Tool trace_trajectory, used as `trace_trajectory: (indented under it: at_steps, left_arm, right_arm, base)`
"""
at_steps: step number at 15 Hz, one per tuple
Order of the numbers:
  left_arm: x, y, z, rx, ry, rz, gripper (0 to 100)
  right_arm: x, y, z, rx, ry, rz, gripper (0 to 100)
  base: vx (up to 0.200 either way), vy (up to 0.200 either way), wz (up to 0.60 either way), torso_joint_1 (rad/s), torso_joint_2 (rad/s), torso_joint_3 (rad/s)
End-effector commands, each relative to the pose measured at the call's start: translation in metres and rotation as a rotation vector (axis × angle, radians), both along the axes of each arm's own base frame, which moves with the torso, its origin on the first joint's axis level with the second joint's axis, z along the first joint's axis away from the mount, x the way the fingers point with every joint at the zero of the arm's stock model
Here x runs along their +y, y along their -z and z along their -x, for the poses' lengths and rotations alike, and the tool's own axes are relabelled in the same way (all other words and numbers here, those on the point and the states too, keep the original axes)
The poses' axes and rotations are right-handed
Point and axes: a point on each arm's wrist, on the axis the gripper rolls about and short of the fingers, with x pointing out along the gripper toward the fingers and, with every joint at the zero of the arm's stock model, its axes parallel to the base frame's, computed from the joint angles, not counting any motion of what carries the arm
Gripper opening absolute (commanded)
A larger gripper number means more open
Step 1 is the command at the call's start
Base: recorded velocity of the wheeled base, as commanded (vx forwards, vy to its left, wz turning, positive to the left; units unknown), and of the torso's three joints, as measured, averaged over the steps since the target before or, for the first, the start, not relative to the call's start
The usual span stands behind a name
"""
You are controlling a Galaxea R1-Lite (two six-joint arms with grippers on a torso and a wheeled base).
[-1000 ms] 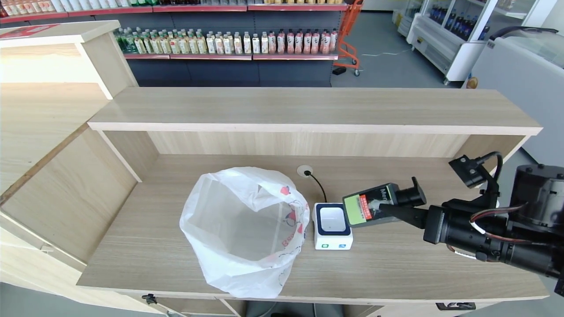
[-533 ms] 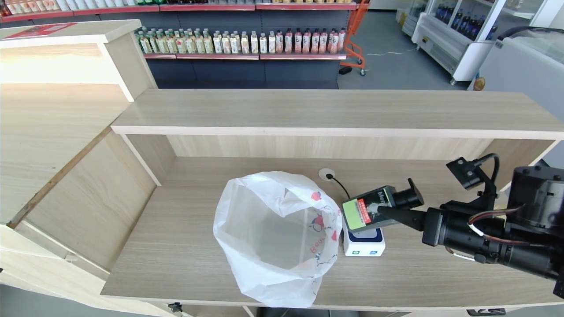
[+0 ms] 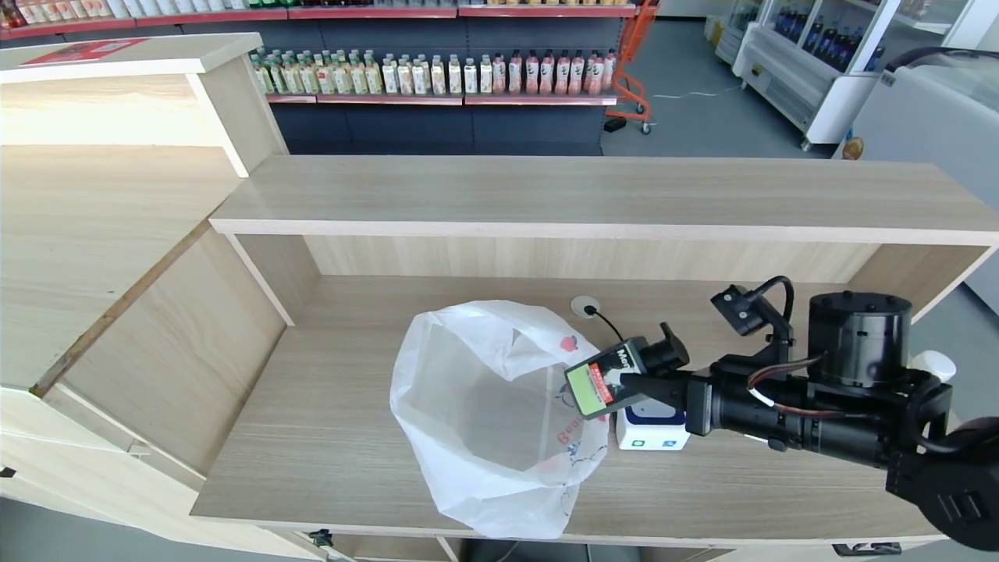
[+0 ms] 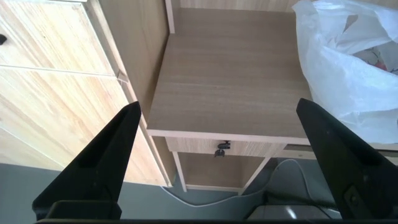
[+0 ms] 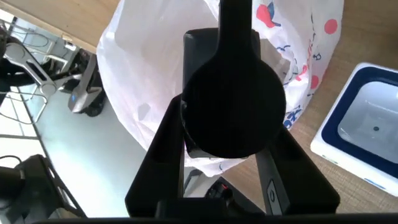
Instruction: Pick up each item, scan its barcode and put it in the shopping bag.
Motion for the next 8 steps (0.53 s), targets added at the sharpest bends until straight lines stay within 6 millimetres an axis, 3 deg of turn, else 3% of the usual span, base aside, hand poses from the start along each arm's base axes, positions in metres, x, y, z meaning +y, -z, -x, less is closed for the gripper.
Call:
trace_trajectory:
  at_steps: [1,5,8]
  left_arm:
    - [0.0,0.0,0.0,0.0,0.0,0.0,100]
    - [0.0,0.0,0.0,0.0,0.0,0.0,100]
    - [0.0,0.0,0.0,0.0,0.0,0.0,100]
  right_arm:
    - [0.021,0.015,-0.011,0.019,-0.052,0.033,0]
    - [0.033,0.056,-0.03,-0.027,-0.096,0.222,0]
    - [0.045,0.071,-0.048,-0.09,-0.143,0.291,0]
  base:
    - [0.0,0.0,0.0,0.0,0.0,0.0]
    - [0.0,0.0,0.0,0.0,0.0,0.0]
    - [0.0,0.0,0.0,0.0,0.0,0.0]
